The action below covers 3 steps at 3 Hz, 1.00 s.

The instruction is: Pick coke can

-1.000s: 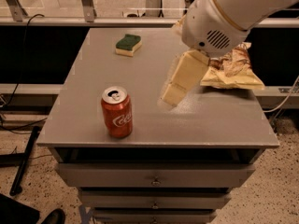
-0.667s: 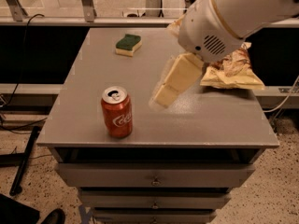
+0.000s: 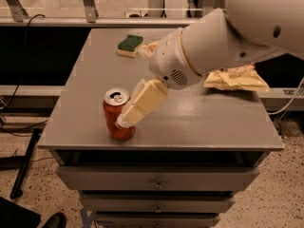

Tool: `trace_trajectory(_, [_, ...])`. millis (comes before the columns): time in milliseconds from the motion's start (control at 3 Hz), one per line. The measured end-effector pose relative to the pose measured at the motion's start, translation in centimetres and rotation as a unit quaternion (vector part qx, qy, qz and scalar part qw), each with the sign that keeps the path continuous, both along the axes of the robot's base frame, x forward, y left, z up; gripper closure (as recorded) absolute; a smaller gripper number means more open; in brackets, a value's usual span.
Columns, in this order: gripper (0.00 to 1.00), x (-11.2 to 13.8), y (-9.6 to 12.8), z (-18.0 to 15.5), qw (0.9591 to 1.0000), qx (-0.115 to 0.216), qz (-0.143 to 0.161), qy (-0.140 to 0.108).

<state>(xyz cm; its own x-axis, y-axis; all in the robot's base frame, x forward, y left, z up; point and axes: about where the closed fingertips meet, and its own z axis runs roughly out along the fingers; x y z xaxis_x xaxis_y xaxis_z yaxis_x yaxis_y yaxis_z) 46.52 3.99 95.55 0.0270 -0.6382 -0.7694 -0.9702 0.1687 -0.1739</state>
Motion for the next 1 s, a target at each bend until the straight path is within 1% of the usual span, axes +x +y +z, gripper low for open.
trace_trajectory(333, [0.0,0.5,2.4,-2.5,0.9991,0.034,0.021,0.014])
trace_trajectory(667, [0.0,0.6,3.4,-4.5,0.9979,0.05,0.028,0.028])
trace_trajectory(1000, [0.02,0.2,3.8,-6.3,0.9964,0.066,0.03,0.044])
